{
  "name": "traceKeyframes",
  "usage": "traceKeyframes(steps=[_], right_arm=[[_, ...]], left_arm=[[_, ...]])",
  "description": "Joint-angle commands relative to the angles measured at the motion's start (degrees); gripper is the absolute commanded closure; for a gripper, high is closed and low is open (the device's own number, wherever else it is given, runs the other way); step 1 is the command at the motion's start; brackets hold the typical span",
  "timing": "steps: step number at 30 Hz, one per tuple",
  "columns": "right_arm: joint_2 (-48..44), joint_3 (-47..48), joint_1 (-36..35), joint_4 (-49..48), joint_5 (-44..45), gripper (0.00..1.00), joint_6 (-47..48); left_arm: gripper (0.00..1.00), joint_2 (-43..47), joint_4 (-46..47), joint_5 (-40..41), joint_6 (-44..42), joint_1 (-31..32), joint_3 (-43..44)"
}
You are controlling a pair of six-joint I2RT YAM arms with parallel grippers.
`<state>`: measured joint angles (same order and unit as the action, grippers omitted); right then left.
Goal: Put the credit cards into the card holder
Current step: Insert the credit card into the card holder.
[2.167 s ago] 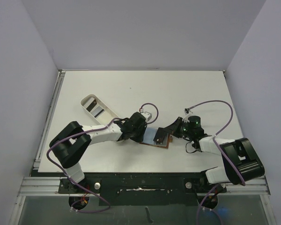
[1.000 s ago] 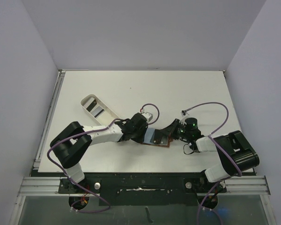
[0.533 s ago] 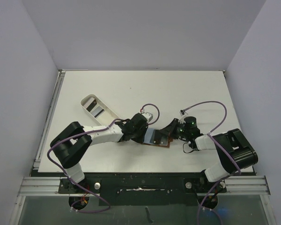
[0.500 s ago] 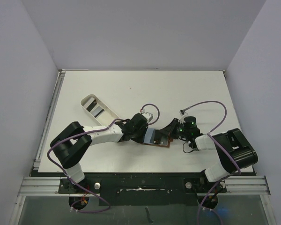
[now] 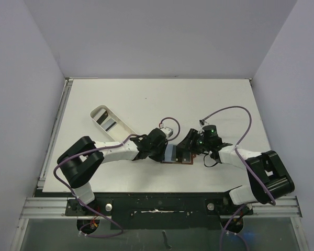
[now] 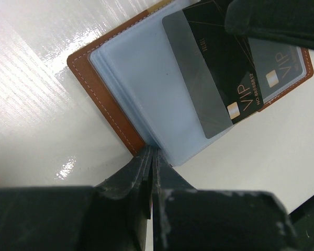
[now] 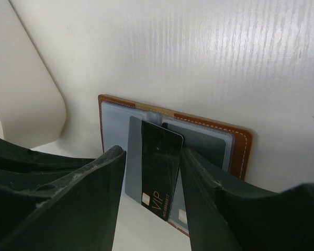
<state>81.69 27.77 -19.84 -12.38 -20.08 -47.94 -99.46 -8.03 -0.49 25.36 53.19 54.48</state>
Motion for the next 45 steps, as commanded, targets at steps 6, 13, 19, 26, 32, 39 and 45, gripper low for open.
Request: traceKeyframes(steps=[6,13,19,26,32,39,45], right_arm=[[-2.78,2.38,-5.86,7.64,8.05,0.51,-0.39],[-2.04,0.69,-6.53,1.67,5.72,0.5,-2.0],[-0.55,-2.25,-6.54,-8.63,-0.19,0.5,-5.0],[1.51,-3.47,-6.61,-14.59,-3.29,0.52,-7.34],[1.18,-3.75,-6.49,-13.61,-3.3,0.62,-6.75],[-3.47,-1.29,-6.53,-1.07,2.54,0.71,-1.9],[-4.12,-0.04,-6.59,2.0,3.61,0.73,-0.17]], left_arm=[[1.0,-0.6,3.55,-1.92,1.7,0.42,-0.77],[1.0,-0.49,3.88,-1.82,1.84,0.42,-1.04],[1.0,-0.68,4.25,-1.93,1.97,0.43,-1.13],[1.0,-0.89,4.54,-1.84,2.03,0.42,-1.1],[1.0,-0.65,3.82,-1.28,2.06,0.42,-0.73],[0.88,1.82,1.52,3.43,5.71,0.09,-0.02],[0.83,2.7,0.88,1.04,9.17,-1.69,1.42]])
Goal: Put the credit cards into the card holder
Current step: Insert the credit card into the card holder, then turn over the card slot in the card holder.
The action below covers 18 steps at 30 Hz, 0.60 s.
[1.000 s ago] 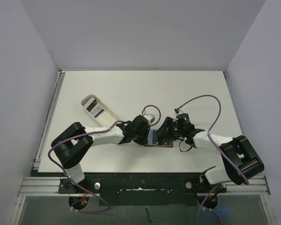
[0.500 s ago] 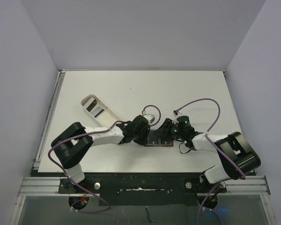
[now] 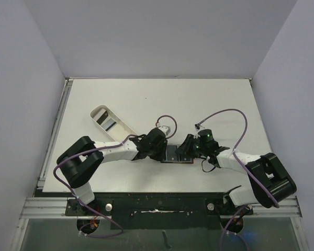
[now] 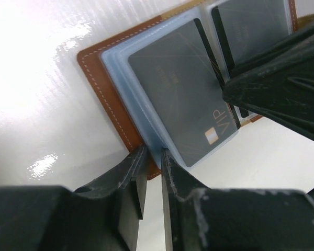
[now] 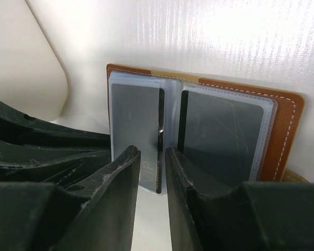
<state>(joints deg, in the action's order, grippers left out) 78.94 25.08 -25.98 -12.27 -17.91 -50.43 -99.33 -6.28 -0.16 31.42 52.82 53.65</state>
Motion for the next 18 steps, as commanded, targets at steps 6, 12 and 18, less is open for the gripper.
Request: traceKeyframes(steps=[6,12,18], right_arm=[[1.19,2.68,-0.52,0.67,0.27,0.79,2.68],[1.61,1.25,-0.66,-0.34,0.19,0.86,2.27],[1.77,-0.39,-0.83,-1.31,0.58,0.89,1.66]], left_arm=[[0.8,5.62,0.23,0.45,6.47,-2.51,2.18],[0.73,10.01,7.57,-1.43,9.46,-3.52,-1.95],[0.67,9.26,13.08,-3.34,12.91,-4.41,-4.52]])
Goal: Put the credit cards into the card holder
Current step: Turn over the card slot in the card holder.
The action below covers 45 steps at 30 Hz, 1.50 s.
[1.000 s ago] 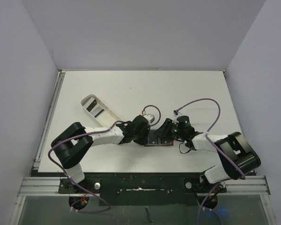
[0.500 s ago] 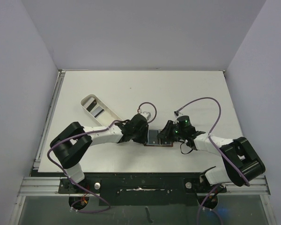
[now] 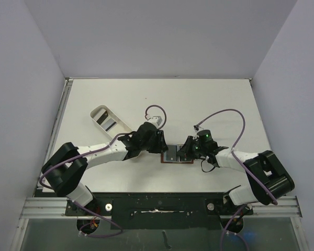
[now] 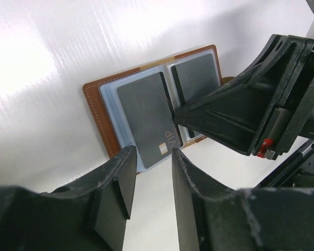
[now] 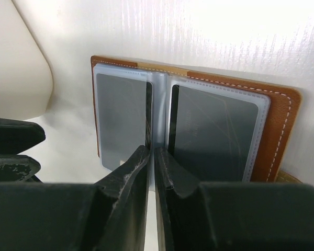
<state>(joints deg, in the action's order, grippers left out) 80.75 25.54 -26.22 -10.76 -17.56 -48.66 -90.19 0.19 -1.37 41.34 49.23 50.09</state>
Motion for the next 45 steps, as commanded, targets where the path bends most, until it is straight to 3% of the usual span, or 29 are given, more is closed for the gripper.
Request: traceKeyframes(steps=[1,4,7,13,30,38,45], right_arm=[[-0.04,-1.04,-0.71,-2.93,0.31,0.89,-0.21],[-0.23,-1.9,-0.68,-3.61,0.59,0.89,-0.53],[-0.37,-2.56,-0.79,-4.31,0.64,0.88,-0.85],[0.15,-3.04,-0.98,-5.09,0.57,0.89,-1.08],[0.54,-3.46,-1.18,-6.24,0.45,0.89,-1.48],[0.86,-3.81,-1.12,-6.91,0.36,0.89,-1.77],[0.84,-4.0,-1.26,-7.23,0.25,0.89,-1.94]], left_arm=[[0.66,-0.68,7.05,-2.6,3.31,-1.08,-1.26],[0.64,-2.16,9.68,-3.73,4.54,-1.78,-2.5],[0.55,-3.31,11.92,-4.78,4.97,-2.13,-3.44],[0.55,-5.58,15.26,-6.59,5.9,-2.21,-4.02],[0.6,-8.02,18.13,-8.04,7.7,-2.56,-4.79],[0.73,-7.76,19.58,-9.04,8.28,-2.56,-5.0],[0.75,-7.52,21.72,-11.03,9.64,-2.48,-5.26]])
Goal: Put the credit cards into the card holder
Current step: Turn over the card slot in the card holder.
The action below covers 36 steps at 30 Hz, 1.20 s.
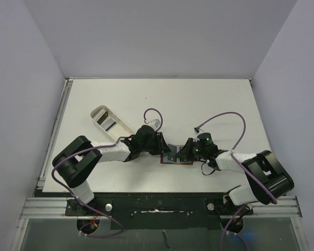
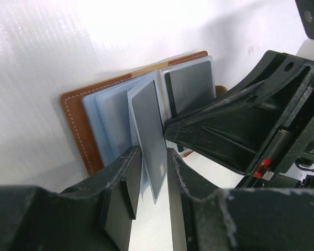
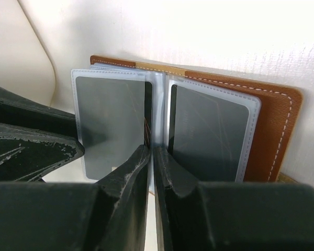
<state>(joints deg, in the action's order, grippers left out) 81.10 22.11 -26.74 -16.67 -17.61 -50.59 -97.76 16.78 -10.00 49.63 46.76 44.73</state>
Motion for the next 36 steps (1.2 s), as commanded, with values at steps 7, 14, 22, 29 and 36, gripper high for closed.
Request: traceKeyframes(steps=[7,14,22,29,36], right_arm=[[0.16,-0.5,-0.92,-1.27,0.49,0.89,0.0],[-0.43,-0.27,-1.25,-0.97,0.6,0.87,-0.21],[-2.89,0.19,-1.49,1.18,1.74,0.83,-0.1],[-6.03,1.07,-1.62,4.59,4.29,0.81,1.24],[-6.68,1.03,-1.66,5.14,4.98,0.8,1.72]], left_arm=[[0.76,1.41,5.16,-3.07,1.6,0.08,0.54],[0.76,1.49,5.59,-4.45,1.54,0.2,0.7],[0.76,1.52,4.98,-4.86,0.88,0.48,1.78],[0.75,1.35,4.27,-5.43,0.15,0.84,3.37],[0.75,0.07,4.28,-6.17,-0.09,1.52,5.45]])
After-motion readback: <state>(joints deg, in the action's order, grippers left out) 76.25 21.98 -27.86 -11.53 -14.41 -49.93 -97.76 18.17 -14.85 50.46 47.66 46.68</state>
